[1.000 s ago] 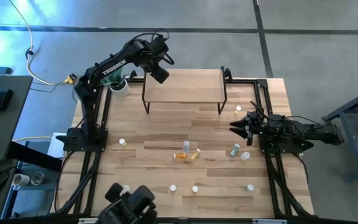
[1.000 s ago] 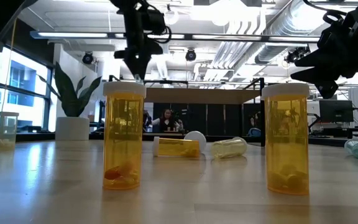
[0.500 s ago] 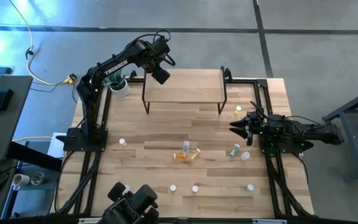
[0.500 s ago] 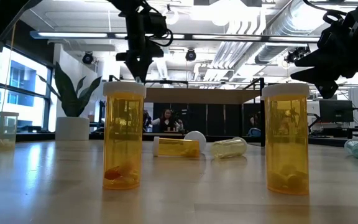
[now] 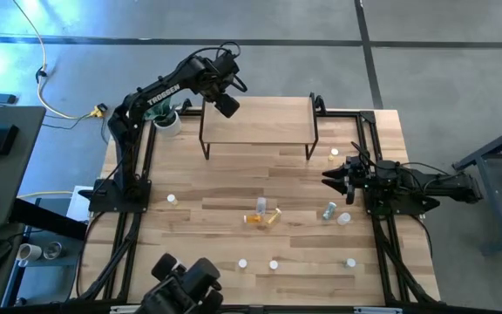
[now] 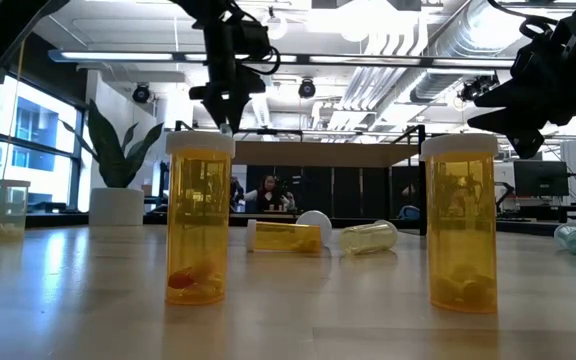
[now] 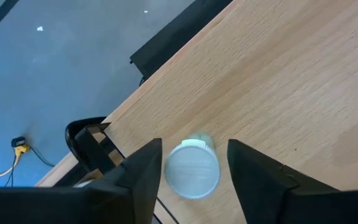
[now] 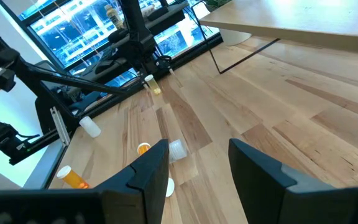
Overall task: Pick and place medicine bottles onto shelf by color
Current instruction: Put the left blue pill bottle on the shelf, then put the top right yellow pill bottle on the shelf
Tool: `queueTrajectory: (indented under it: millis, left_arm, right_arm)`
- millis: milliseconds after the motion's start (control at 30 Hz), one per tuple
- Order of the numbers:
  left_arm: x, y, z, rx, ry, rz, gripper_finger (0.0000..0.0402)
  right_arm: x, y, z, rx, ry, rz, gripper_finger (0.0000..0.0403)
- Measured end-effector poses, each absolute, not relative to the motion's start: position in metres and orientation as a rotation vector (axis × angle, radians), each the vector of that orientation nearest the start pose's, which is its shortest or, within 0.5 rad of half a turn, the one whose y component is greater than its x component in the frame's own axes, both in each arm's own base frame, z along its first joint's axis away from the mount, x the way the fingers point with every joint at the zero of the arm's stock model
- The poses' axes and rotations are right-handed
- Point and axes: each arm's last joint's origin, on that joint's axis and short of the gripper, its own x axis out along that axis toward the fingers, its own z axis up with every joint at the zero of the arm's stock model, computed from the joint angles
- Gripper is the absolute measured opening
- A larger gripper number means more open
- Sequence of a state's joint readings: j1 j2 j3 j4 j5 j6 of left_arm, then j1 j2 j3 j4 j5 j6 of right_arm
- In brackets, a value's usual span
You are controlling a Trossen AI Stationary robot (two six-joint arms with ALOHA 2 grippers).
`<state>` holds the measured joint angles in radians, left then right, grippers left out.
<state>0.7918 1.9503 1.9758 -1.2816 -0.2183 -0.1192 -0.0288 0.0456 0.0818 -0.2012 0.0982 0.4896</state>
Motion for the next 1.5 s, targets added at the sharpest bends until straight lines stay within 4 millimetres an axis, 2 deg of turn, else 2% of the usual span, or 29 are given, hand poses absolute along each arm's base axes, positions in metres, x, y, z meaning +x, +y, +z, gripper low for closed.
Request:
queueTrajectory:
  millis: [167,333,500,700,867,1100,1500]
  left_arm:
    - [0.271,0.283,0.338,-0.446,1.153,0.951,0.019]
    - [0.269,0.281,0.37,-0.407,1.059,0.95,0.0187]
    - [0.262,0.271,0.401,-0.399,1.01,0.885,0.0186]
    - [0.255,0.25,0.418,-0.39,1.008,0.82,0.0183]
    - [0.258,0.231,0.413,-0.386,1.055,0.777,0.0182]
    - [0.258,0.202,0.388,-0.414,1.115,0.741,0.0175]
    - [0.238,0.143,0.358,-0.504,0.992,0.654,0.017]
  right_arm:
    - [0.094,-0.006,0.168,0.482,0.131,-0.164,0.0158]
    - [0.094,-0.006,0.168,0.482,0.131,-0.164,0.0158]
    - [0.094,-0.006,0.168,0.482,0.131,-0.165,0.0158]
    - [0.094,-0.006,0.169,0.482,0.131,-0.164,0.0158]
    - [0.094,-0.006,0.168,0.482,0.131,-0.165,0.0158]
    - [0.094,-0.006,0.168,0.482,0.131,-0.164,0.0158]
    - [0.094,-0.006,0.168,0.482,0.131,-0.165,0.0158]
